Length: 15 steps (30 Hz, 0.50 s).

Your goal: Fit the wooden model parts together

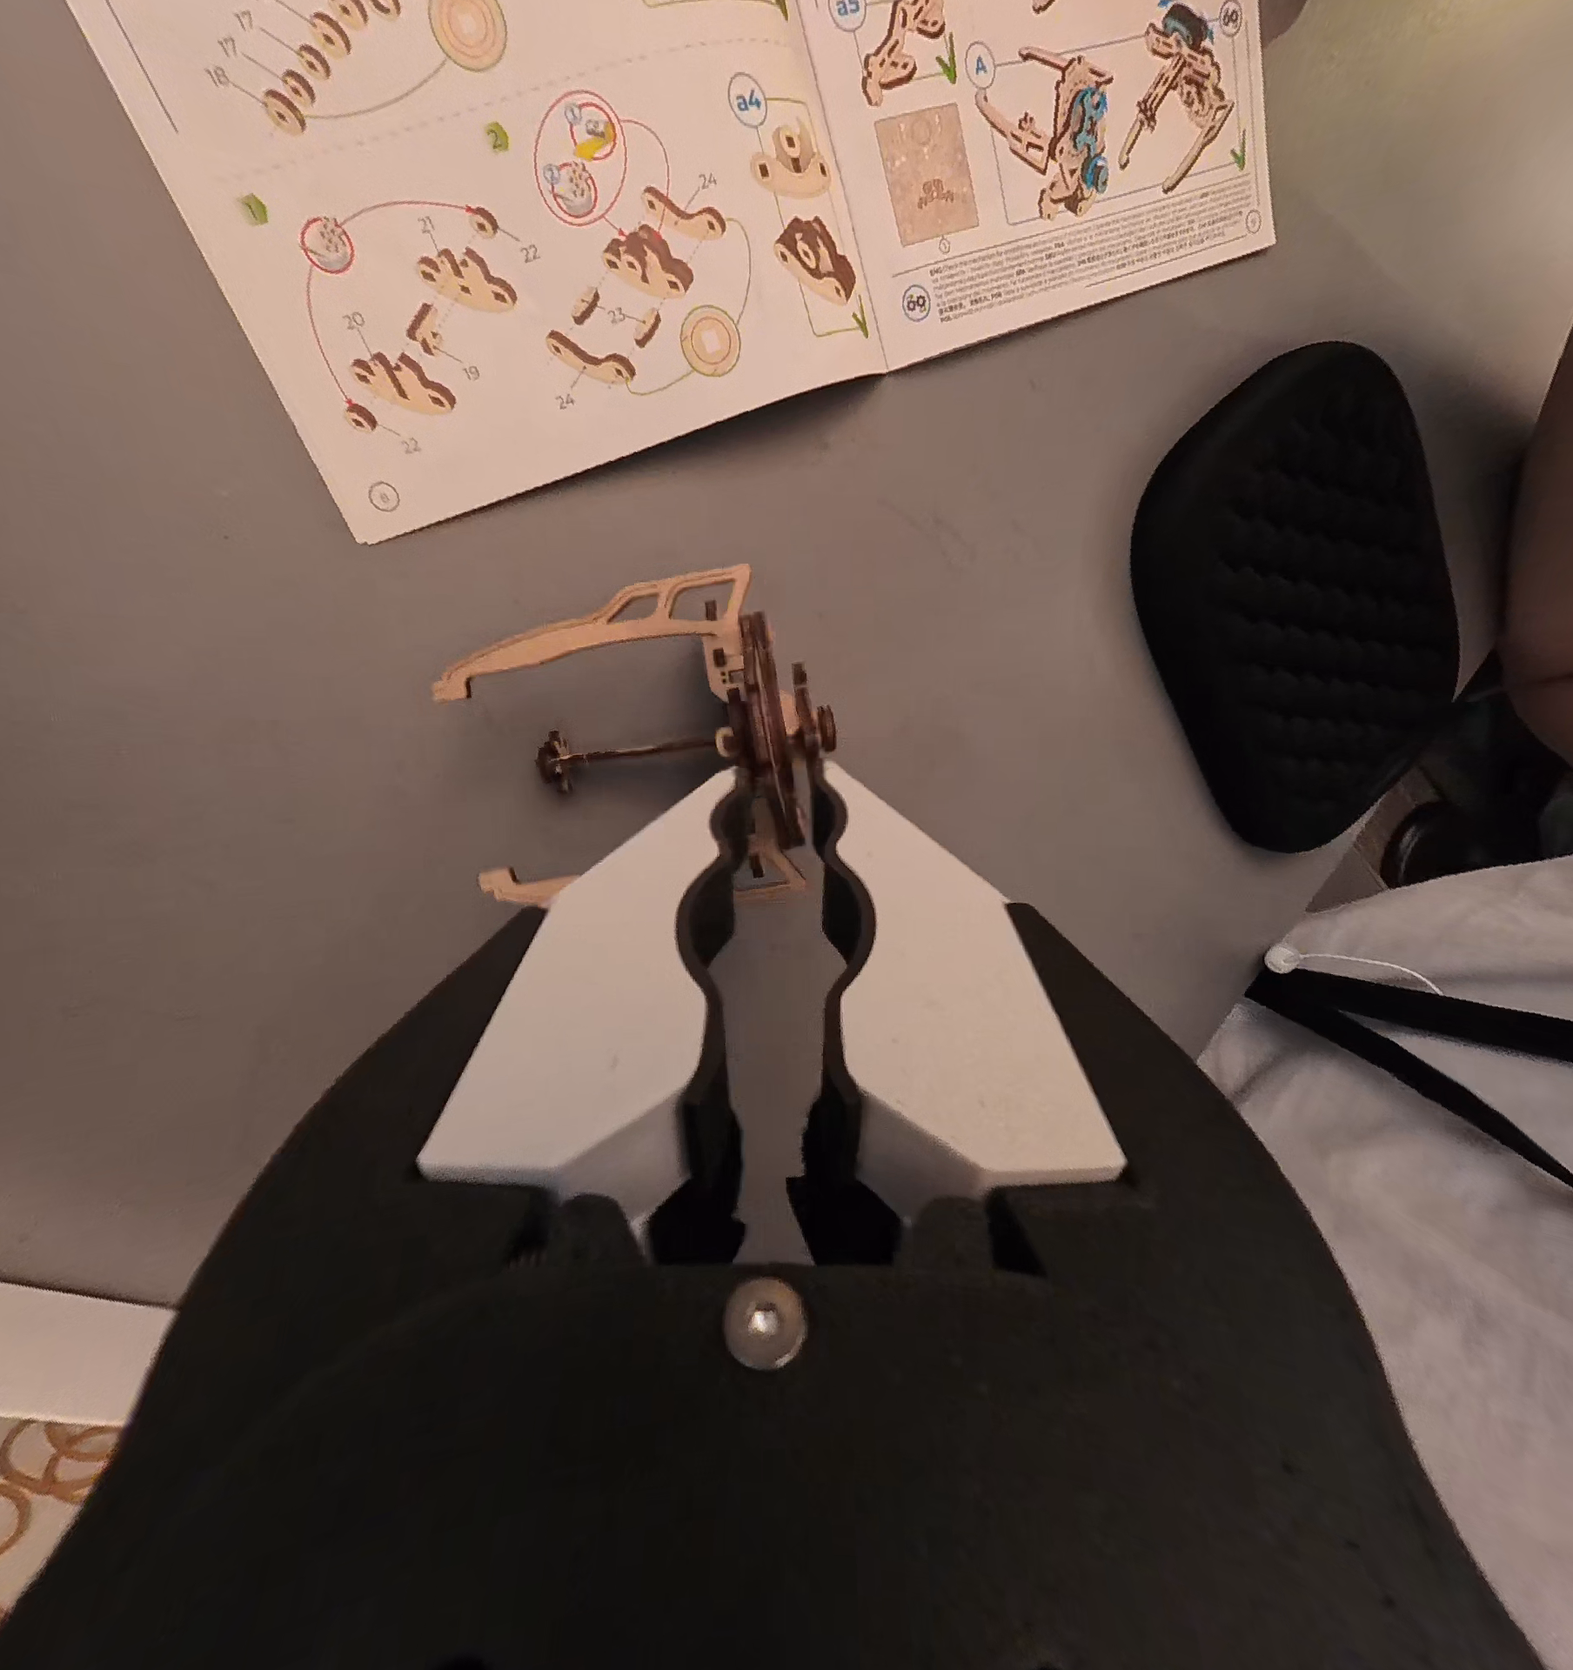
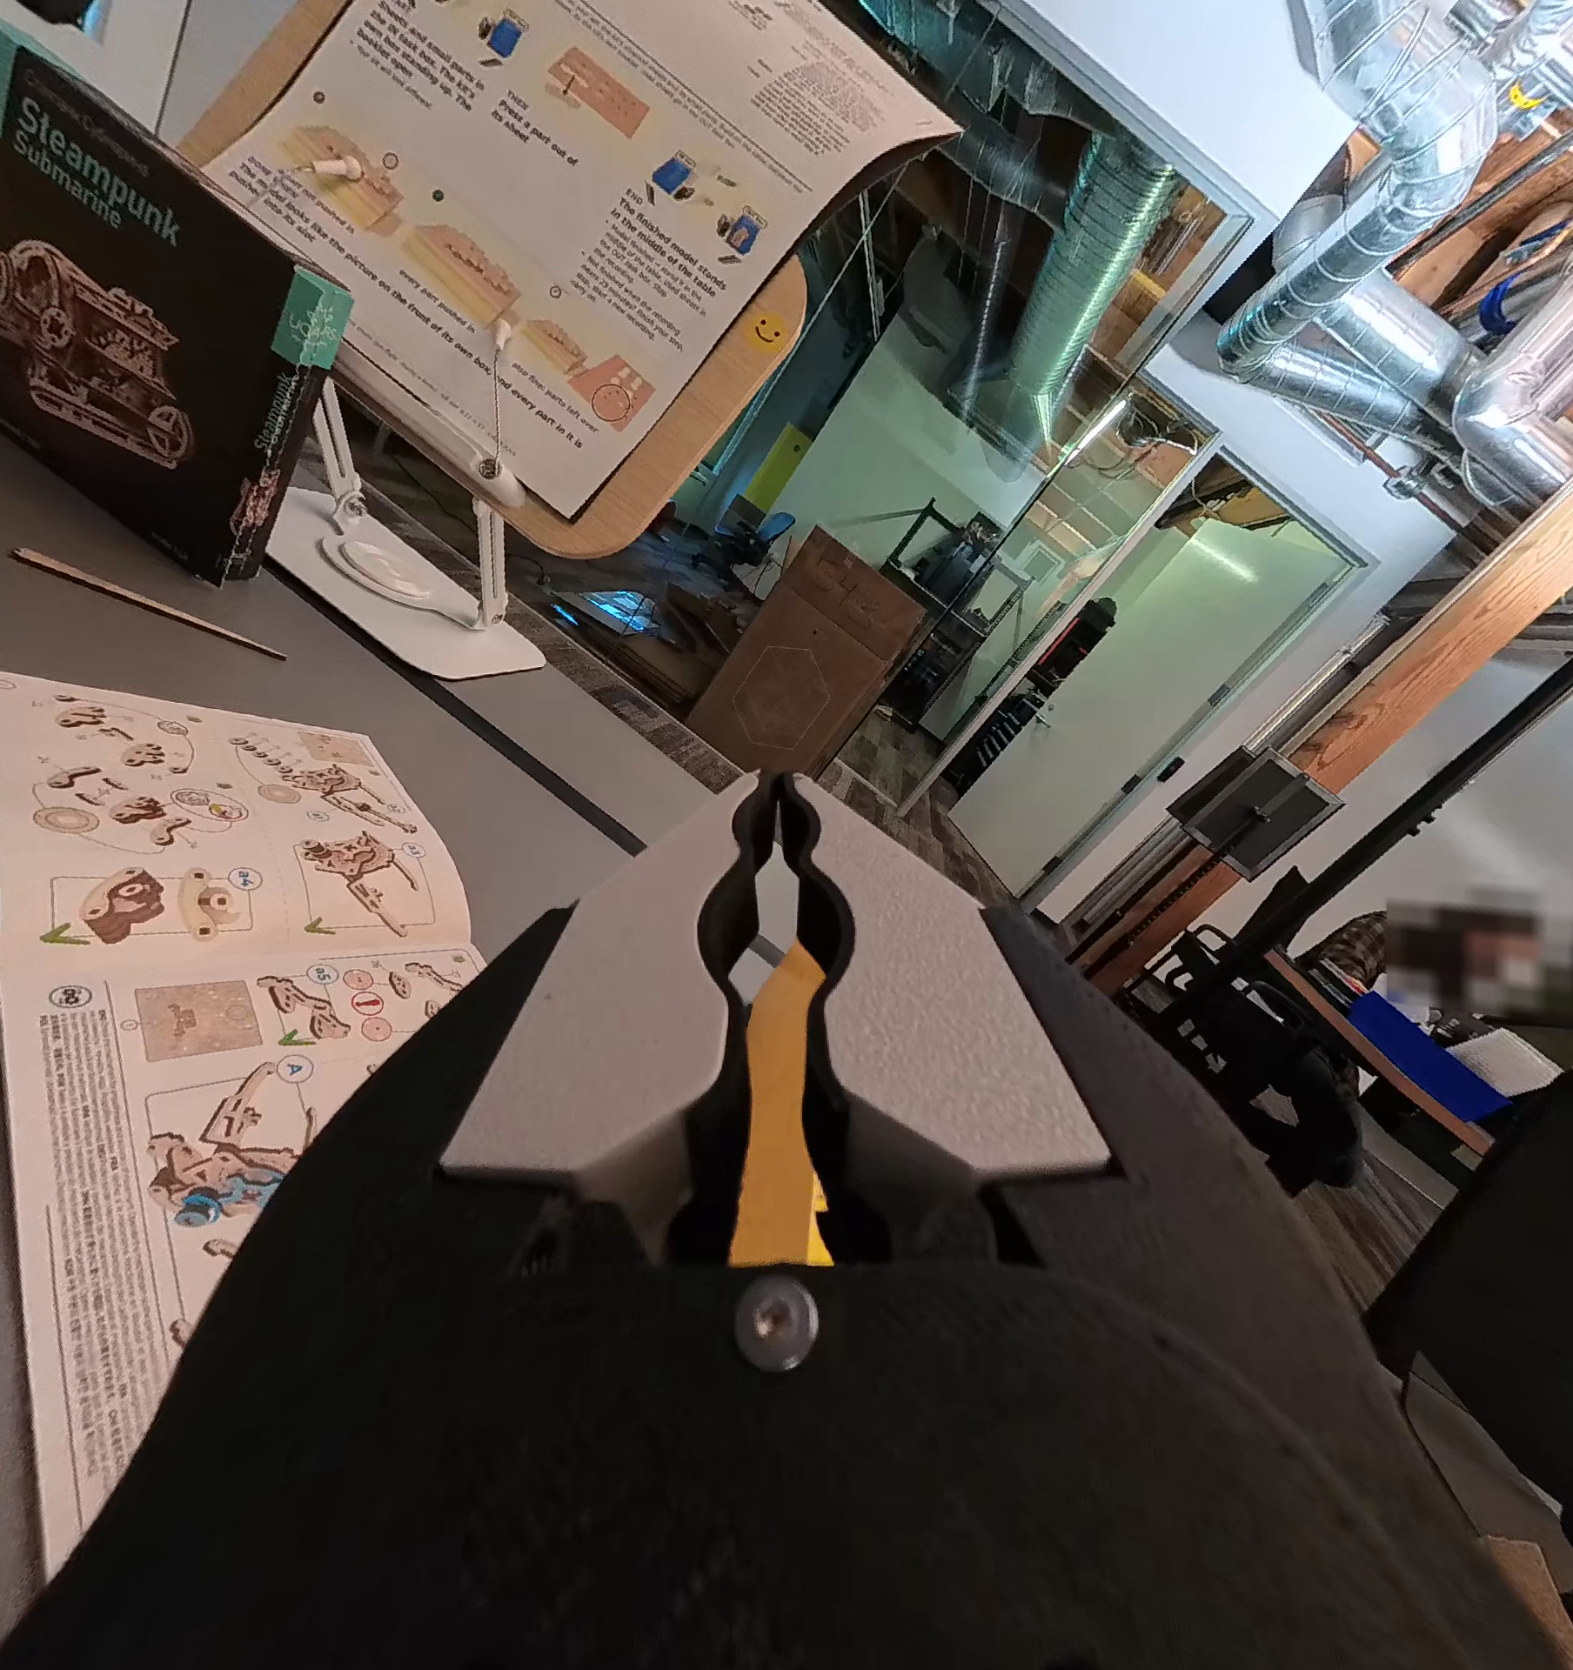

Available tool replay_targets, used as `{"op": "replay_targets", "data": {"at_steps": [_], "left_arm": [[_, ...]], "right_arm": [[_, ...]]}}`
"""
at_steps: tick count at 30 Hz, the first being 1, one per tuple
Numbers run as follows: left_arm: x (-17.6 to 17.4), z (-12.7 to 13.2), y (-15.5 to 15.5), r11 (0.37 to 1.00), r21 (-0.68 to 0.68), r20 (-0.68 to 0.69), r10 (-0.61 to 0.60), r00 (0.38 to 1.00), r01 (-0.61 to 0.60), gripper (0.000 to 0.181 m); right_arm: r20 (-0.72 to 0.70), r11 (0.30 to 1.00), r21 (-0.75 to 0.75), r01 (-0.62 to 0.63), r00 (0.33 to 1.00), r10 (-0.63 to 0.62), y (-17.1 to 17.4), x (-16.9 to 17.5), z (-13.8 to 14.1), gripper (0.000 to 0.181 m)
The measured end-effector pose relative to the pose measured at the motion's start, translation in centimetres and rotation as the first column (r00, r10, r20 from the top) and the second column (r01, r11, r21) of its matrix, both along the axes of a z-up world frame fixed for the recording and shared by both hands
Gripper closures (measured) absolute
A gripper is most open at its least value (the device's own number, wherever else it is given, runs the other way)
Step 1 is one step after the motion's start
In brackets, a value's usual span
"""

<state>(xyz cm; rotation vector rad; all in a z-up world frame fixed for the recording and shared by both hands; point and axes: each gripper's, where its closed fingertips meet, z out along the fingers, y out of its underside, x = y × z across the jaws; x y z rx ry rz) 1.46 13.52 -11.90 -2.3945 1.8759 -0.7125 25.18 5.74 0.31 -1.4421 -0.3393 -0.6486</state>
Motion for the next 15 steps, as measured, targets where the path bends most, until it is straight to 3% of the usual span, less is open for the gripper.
{"op": "replay_targets", "data": {"at_steps": [6, 9, 11, 13, 15], "left_arm": [[0.0, 2.5, 1.2, 0.993, 0.100, 0.070, 0.050, 0.996, -0.057, 0.151], [1.7, 7.1, 0.9, 0.981, 0.158, 0.280, 0.061, 0.958, -0.109, 0.146], [4.3, 10.3, -1.0, 0.979, 0.170, 0.475, 0.022, 0.879, -0.116, 0.132], [6.8, 10.4, -2.7, 0.961, 0.248, 0.541, -0.032, 0.840, -0.123, 0.108], [10.1, 7.8, -4.4, 0.940, 0.319, 0.524, -0.072, 0.849, -0.118, 0.089]], "right_arm": [[0.001, 1.000, -0.008, -0.007, 1.000, 0.007, 0.2, -0.1, -0.2, 0.181], [0.026, 1.000, -0.020, 0.004, 1.000, -0.003, 0.3, -0.2, -0.3, 0.181], [0.035, 1.000, 0.000, 0.016, 0.999, -0.016, -0.1, 0.0, 0.3, 0.181], [0.032, 0.999, 0.036, 0.035, 0.999, -0.036, -1.0, 0.4, 1.5, 0.181], [0.048, 0.994, 0.077, 0.072, 0.996, -0.076, -2.1, 1.0, 2.9, 0.181]]}}
